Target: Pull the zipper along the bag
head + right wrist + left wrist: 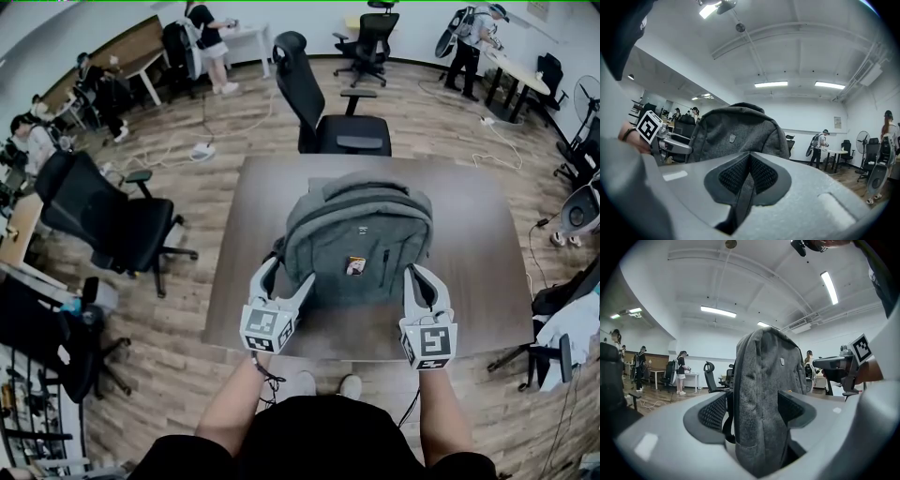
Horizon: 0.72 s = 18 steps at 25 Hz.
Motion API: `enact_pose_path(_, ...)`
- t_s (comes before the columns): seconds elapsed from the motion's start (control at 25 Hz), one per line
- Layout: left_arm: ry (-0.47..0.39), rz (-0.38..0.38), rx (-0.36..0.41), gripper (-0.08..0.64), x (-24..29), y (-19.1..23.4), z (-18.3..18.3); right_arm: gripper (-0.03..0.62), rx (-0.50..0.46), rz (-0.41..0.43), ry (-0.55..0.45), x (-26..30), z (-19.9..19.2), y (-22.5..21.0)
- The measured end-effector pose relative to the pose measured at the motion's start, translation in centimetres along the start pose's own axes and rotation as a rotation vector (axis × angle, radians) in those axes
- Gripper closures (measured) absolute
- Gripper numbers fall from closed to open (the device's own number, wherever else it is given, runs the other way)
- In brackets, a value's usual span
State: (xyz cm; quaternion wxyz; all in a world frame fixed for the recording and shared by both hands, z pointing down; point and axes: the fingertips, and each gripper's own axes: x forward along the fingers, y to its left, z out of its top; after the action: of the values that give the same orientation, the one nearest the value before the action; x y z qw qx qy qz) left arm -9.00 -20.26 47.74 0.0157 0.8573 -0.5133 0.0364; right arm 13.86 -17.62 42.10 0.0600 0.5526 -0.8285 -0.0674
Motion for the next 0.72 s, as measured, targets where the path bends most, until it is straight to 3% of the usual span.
enact_pose_path(0.36, 0.04, 0.031, -0.11, 0.205, -3.1, -0.3, -2.1, 0.589, 0.034, 0.002, -0.011, 0.0, 0.3, 0.6)
enact_pose_path(0.72, 0.135, 0.058, -0.131, 0.256, -5.7, -0.7, -5.6, 0.589, 0.028, 0.018, -0.003, 0.2, 0.0, 1.5)
